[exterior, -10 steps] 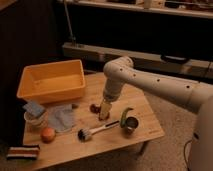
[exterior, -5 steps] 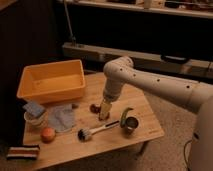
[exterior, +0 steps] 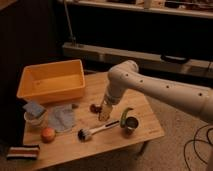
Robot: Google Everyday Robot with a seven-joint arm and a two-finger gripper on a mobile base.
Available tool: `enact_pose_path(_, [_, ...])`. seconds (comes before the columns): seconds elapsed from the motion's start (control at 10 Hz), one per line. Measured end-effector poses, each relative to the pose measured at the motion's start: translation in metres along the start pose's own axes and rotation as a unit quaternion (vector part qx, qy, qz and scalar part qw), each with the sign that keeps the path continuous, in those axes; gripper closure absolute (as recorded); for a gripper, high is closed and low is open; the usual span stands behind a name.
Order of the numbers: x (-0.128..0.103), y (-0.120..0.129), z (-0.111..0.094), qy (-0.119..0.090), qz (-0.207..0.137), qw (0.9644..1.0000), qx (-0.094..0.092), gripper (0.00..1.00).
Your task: Place brush in tray
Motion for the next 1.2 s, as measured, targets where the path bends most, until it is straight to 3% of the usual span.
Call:
enact_pose_path(0.1, [-0.002, 0.011, -0.004, -0.055, -0.042, 0.9976, 0.006, 0.20])
enact_pose_path(0.2, [-0.006, 0.024, -0.009, -0.101, -0.098, 0.9900, 0.013, 0.20])
enact_pose_path(0.3, [-0.011, 0.035, -0.012, -0.130, -0.143, 0.9809, 0.017, 0.20])
enact_pose_path(0.4, [-0.018, 0.045, -0.019, -0.166, -0.196, 0.9660, 0.030, 0.20])
enact_pose_path(0.5, [-0.021, 0.051, -0.027, -0.188, -0.228, 0.9544, 0.044, 0.20])
enact_pose_path(0.6, [-0.023, 0.054, -0.030, -0.201, -0.246, 0.9469, 0.051, 0.20])
enact_pose_path(0.7, [-0.026, 0.054, -0.032, -0.196, -0.259, 0.9446, 0.047, 0.20])
enact_pose_path(0.9, [-0.030, 0.053, -0.020, -0.176, -0.266, 0.9475, 0.024, 0.20])
enact_pose_path(1.2, [-0.023, 0.070, 0.033, -0.146, -0.273, 0.9508, -0.014, 0.20])
